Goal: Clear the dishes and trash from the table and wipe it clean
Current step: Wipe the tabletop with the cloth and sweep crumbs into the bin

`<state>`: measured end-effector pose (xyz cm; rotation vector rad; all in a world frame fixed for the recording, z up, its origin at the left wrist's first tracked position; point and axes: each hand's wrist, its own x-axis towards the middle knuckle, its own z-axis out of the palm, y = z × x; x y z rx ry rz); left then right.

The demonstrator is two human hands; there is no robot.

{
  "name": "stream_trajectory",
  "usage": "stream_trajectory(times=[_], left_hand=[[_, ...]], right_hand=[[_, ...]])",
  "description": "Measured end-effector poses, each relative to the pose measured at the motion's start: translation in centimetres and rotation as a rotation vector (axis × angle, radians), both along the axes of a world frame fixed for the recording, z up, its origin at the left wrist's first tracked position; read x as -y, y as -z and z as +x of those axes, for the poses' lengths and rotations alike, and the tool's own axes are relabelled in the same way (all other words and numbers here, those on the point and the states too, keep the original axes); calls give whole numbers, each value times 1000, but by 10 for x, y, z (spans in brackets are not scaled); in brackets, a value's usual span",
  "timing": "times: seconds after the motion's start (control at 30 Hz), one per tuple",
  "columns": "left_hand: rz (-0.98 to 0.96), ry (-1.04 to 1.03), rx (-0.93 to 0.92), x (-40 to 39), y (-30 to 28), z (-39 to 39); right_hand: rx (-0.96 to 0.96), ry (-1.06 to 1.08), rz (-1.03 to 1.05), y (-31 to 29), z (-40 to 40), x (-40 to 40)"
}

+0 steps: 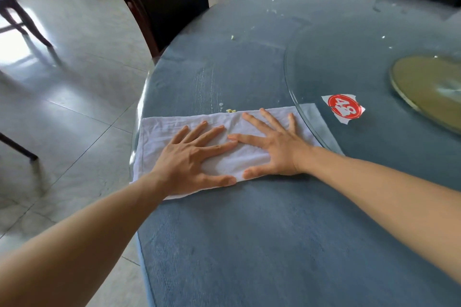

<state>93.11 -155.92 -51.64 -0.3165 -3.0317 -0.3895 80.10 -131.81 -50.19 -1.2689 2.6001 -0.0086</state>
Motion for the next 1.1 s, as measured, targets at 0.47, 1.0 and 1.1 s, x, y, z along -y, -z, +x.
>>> stream_trajectory(times=[0.47,1.0,1.1], left_hand=[[-27,148,62,87,-8,-129],[-46,322,85,147,-11,-269],[-54,325,94,153,-11,-285]], right_hand=[[-2,182,5,-5,-86,69],[-17,366,-6,-2,-179,119],[-26,390,-20,-1,-190,124]])
